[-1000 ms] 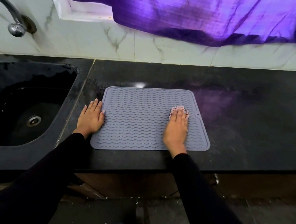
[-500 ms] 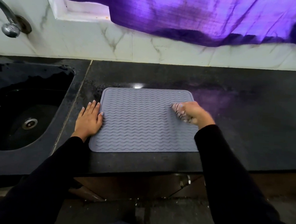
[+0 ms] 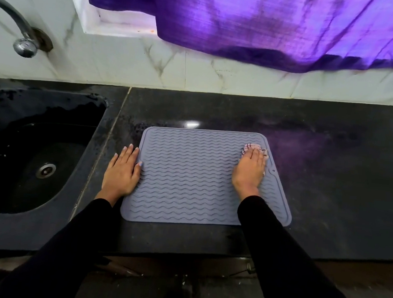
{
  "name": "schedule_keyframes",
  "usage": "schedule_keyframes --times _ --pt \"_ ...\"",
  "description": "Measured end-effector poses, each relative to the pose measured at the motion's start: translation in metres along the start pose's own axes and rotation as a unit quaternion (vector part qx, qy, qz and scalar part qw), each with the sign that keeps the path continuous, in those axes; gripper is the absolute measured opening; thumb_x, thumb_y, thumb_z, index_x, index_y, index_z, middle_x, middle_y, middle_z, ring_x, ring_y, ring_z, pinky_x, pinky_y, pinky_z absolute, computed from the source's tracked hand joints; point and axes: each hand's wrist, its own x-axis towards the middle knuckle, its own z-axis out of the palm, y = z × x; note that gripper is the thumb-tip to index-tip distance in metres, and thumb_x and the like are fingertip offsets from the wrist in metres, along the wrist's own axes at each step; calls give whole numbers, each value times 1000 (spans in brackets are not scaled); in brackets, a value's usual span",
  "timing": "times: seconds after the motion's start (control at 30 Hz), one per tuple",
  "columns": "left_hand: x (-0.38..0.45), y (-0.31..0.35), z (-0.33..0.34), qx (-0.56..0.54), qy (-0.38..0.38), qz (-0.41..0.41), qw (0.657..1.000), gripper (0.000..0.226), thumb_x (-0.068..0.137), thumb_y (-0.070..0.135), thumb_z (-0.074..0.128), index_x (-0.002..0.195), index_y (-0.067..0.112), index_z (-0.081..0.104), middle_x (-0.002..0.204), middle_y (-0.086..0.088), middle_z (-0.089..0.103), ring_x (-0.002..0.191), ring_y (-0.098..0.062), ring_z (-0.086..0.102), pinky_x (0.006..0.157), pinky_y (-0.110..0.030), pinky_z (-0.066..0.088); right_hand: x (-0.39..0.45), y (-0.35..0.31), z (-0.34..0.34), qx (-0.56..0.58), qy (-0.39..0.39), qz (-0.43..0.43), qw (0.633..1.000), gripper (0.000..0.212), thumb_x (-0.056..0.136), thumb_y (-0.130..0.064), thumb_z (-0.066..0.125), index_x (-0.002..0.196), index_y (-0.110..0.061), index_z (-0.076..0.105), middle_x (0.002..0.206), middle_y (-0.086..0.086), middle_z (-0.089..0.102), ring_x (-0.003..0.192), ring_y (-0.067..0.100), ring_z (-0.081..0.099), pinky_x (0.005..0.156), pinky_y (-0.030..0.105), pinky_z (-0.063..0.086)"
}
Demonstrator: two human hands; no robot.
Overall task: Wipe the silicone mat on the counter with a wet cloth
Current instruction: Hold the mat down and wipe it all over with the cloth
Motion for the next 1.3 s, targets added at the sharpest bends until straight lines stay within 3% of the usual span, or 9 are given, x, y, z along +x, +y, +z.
schedule_keyframes --times 0.27,0.43,0.53,0.63,0.8,0.93,1.17,1.23,1.3 --pt "0 1 0 2 -4 1 1000 80 81 55 2 145 12 24 155 -5 18 144 -18 12 117 -37 5 30 18 -40 224 -66 46 971 36 90 -12 55 127 -13 58 115 12 65 104 25 63 84 30 48" --pt "1 1 -3 -18 -20 0 1000 70 86 46 15 144 10 28 154 -8 21 144 -21 15 117 -40 7 65 46 -70 695 -135 273 651 40 98 -2 37 72 -2 68 46 0 62 31 7 54 31 17 41" --pt "7 4 -9 -33 2 -8 999 66 86 41 19 139 7 39 149 -12 33 141 -26 25 116 -43 13 73 26 -63 642 2 277 715 40 97 -17 49 58 -11 58 34 -5 48 25 9 40 31 13 32" --pt "21 6 -11 -18 -3 -5 1000 70 85 43 16 140 6 35 151 -13 29 142 -27 22 116 -44 10 57 -11 -39 499 68 158 849 26 94 -18 49 115 -20 65 89 3 68 72 16 59 65 34 53" --pt "40 0 -5 2 -33 3 999 92 73 57 -3 144 5 24 155 -12 16 145 -24 11 117 -42 4 21 -32 22 118 20 -128 984 53 94 -5 40 145 -6 28 152 12 29 143 24 23 120 33 11" --pt "40 -1 0 12 -33 4 999 90 75 56 -6 146 7 21 156 -10 14 145 -22 9 117 -40 3 24 -30 27 55 9 -112 992 64 91 -8 47 149 -6 18 157 10 19 146 22 12 120 31 1" --pt "40 -3 2 21 -27 8 999 87 76 53 -6 146 9 21 156 -8 14 145 -20 8 117 -39 2 38 -24 13 247 -38 -91 964 50 90 0 48 138 -11 45 145 7 44 136 22 37 112 29 28" --pt "40 -2 0 21 -28 6 999 87 76 52 -7 146 9 21 156 -9 14 145 -20 8 117 -39 2 46 -29 1 404 -80 1 911 32 93 -2 48 120 -11 61 121 6 63 113 19 57 87 21 49" --pt "40 -1 -1 18 -33 5 999 83 78 51 -5 146 9 20 156 -8 12 145 -20 7 117 -38 1 55 -41 -19 598 -99 118 786 19 96 -6 46 92 -12 64 75 1 69 68 10 64 46 11 45"
